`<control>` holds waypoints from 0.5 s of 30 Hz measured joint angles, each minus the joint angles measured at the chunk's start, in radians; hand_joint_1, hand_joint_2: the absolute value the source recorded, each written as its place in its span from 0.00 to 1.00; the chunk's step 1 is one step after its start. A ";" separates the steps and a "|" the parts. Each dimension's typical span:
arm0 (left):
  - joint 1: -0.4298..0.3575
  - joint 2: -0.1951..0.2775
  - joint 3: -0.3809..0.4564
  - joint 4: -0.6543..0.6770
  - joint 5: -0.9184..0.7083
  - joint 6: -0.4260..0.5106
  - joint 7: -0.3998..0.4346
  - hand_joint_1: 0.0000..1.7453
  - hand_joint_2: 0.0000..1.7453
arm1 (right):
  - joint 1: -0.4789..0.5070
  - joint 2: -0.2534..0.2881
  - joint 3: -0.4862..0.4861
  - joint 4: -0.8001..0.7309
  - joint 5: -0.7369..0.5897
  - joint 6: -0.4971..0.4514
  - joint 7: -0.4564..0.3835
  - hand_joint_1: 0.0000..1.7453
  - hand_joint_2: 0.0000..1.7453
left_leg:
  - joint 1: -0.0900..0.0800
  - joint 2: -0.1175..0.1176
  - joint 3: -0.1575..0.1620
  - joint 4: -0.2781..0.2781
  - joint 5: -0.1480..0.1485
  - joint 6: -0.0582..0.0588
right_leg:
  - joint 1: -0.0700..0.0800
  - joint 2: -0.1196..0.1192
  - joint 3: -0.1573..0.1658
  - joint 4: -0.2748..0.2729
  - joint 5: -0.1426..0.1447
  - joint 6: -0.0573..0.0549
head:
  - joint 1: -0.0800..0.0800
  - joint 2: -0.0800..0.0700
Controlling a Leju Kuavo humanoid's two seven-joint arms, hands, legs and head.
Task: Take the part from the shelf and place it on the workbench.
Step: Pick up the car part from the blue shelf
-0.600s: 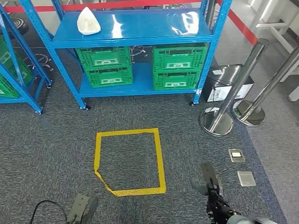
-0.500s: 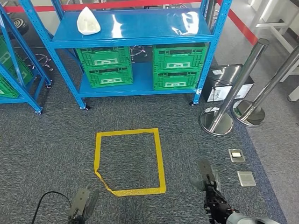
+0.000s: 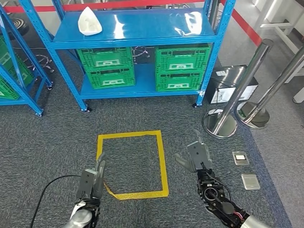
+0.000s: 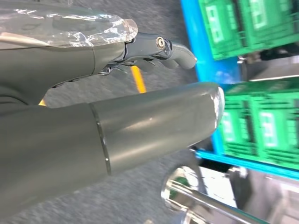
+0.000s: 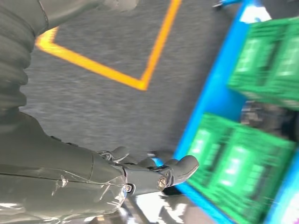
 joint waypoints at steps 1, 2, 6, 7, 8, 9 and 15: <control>0.002 0.002 0.005 -0.027 0.001 0.001 0.003 0.00 0.00 | 0.006 -0.005 -0.007 -0.044 0.017 0.000 0.010 0.00 1.00 | 0.000 0.000 0.000 0.000 0.000 0.000 | 0.000 0.000 0.000 0.000 0.000 0.000 | 0.000 0.000; 0.005 0.005 0.011 -0.053 0.003 0.004 0.005 0.00 0.00 | 0.012 -0.009 -0.013 -0.087 0.031 0.000 0.019 0.00 1.00 | 0.000 0.000 0.000 0.000 0.000 0.000 | 0.000 0.000 0.000 0.000 0.000 0.000 | 0.000 0.000; 0.021 0.019 0.032 -0.148 0.010 0.024 0.008 0.00 0.00 | 0.028 -0.025 -0.023 -0.236 0.068 0.000 0.045 0.00 1.00 | 0.000 0.000 0.000 0.000 0.000 0.000 | 0.000 0.000 0.000 0.000 0.000 0.000 | 0.000 0.000; 0.026 0.023 0.038 -0.169 0.011 0.028 0.009 0.00 0.00 | 0.031 -0.028 -0.024 -0.266 0.074 0.000 0.049 0.00 1.00 | 0.000 0.000 0.000 0.000 0.000 0.000 | 0.000 0.000 0.000 0.000 0.000 0.000 | 0.000 0.000; 0.032 0.026 0.044 -0.189 0.012 0.032 0.010 0.00 0.00 | 0.033 -0.031 -0.024 -0.295 0.080 0.001 0.052 0.00 1.00 | 0.000 0.000 0.000 0.000 0.000 0.000 | 0.000 0.000 0.000 0.000 0.000 0.000 | 0.000 0.000; 0.037 0.030 0.049 -0.209 0.011 0.036 0.010 0.00 0.00 | 0.034 -0.033 -0.025 -0.321 0.085 0.001 0.055 0.00 1.00 | 0.000 0.000 0.000 0.000 0.000 0.000 | 0.000 0.000 0.000 0.000 0.000 0.000 | 0.000 0.000; 0.069 0.048 0.070 -0.312 -0.003 0.065 0.009 0.00 0.00 | 0.036 -0.043 -0.024 -0.424 0.108 0.007 0.080 0.00 1.00 | 0.000 0.000 0.000 0.000 0.000 0.000 | 0.000 0.000 0.000 0.000 0.000 0.000 | 0.000 0.000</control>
